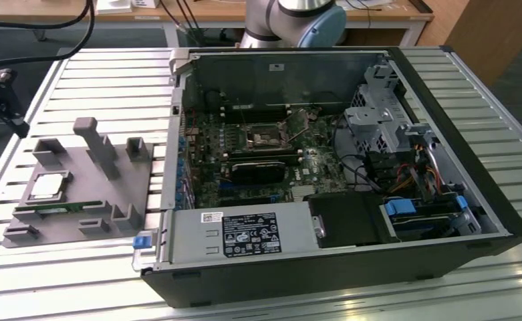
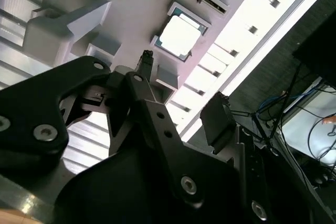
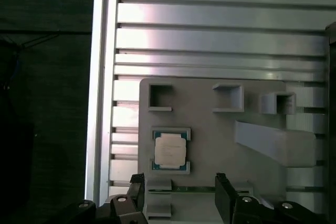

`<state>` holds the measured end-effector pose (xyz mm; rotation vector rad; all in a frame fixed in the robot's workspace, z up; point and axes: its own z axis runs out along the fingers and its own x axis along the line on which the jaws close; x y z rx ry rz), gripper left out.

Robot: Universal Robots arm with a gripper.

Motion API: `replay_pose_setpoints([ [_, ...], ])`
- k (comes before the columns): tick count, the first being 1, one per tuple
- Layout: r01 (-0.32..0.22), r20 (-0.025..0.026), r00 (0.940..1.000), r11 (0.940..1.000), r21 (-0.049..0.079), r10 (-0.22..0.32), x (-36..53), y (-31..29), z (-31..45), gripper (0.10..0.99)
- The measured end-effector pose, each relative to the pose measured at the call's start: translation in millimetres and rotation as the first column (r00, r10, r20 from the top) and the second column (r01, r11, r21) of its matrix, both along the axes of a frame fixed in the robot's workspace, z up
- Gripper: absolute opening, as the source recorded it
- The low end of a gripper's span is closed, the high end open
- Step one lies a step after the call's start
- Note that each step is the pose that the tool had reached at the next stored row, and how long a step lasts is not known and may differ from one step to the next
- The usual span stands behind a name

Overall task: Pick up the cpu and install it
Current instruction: 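Pick up the cpu and move it towards the insertion slot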

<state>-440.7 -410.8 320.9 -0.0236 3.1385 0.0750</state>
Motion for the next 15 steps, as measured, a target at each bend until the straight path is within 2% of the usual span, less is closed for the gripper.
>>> replay_pose_setpoints([
  [7, 0.000, -0.0007, 1.0000, 1.0000, 0.000, 0.000, -4.7, 0.0, -12.8, 0.647],
  [15, 0.000, -0.0009, 1.0000, 1.0000, 0.000, 0.000, -5.2, 0.0, -26.8, 0.647],
])
